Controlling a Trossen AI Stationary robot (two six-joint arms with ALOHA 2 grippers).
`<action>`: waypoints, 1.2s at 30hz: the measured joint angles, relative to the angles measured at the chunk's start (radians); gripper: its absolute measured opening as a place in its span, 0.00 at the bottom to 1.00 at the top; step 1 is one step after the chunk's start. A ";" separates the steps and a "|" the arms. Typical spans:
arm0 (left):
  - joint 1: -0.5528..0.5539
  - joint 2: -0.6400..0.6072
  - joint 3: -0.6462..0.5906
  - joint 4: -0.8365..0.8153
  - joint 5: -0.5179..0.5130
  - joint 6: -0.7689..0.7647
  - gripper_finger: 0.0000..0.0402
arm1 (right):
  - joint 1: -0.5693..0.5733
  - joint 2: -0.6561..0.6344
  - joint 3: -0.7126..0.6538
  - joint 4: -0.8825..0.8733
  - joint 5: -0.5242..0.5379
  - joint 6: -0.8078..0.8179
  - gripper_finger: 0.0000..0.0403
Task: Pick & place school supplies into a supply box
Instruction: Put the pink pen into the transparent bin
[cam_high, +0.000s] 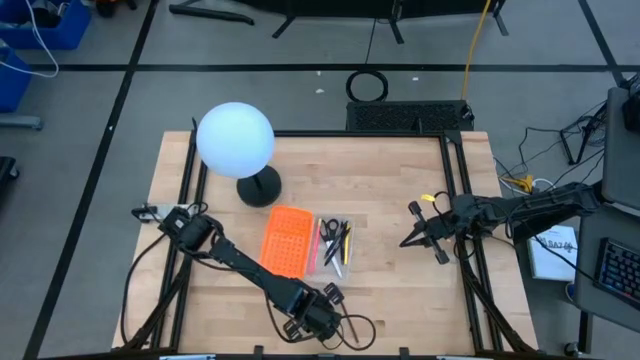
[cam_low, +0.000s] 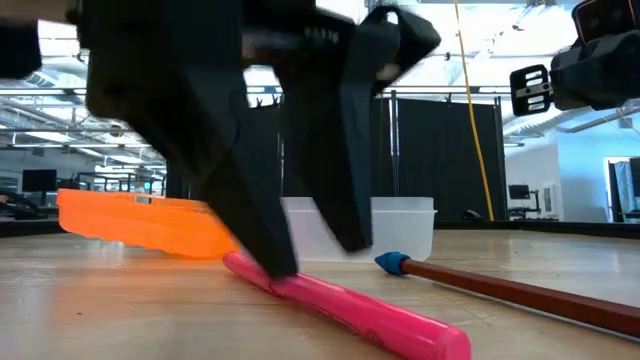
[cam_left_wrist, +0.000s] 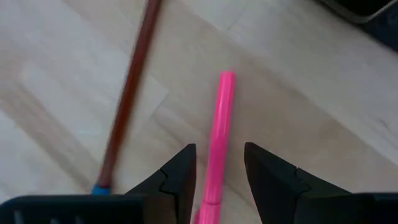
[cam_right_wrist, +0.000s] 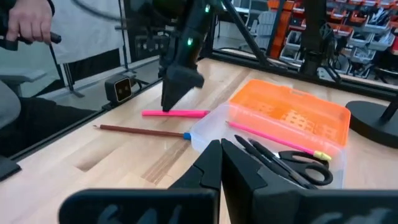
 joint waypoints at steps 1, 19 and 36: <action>0.000 0.010 0.000 0.003 0.005 0.001 0.36 | 0.000 0.000 0.000 0.003 0.000 0.000 0.00; 0.008 0.027 -0.013 0.016 0.052 -0.173 0.09 | 0.000 0.000 0.000 0.046 -0.001 -0.010 0.00; -0.010 0.034 0.281 -0.343 -0.045 -0.153 0.02 | 0.001 0.000 0.000 0.054 -0.002 -0.001 0.00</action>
